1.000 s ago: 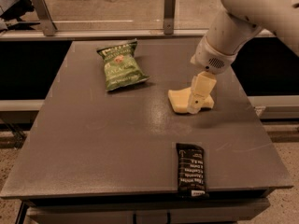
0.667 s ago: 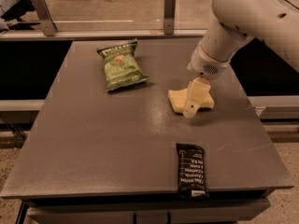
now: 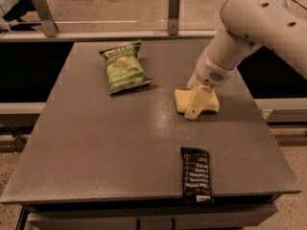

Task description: Pick sponge

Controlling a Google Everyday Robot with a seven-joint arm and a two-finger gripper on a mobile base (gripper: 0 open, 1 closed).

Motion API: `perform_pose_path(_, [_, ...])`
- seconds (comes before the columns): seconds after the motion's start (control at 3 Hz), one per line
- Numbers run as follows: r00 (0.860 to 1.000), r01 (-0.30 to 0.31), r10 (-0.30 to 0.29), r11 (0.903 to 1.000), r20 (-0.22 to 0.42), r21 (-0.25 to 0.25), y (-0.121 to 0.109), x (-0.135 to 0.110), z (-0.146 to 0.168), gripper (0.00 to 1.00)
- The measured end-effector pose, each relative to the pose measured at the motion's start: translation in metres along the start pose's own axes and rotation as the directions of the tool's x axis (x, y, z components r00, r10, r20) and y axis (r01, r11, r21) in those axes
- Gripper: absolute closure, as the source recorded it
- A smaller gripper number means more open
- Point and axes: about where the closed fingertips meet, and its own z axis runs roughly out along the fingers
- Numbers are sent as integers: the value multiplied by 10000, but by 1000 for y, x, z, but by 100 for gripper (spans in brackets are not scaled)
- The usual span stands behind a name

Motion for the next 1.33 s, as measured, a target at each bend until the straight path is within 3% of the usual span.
perform_pose_path(0.67, [10000,-6,6,10000,73,-10,0,-2,-7,86])
perform_pose_path(1.0, [10000,-5,5,10000,75,-9,0,-2,-7,100])
perform_pose_path(1.33, [9913,972,-1039,9919,811,823,12,-16,-74,100])
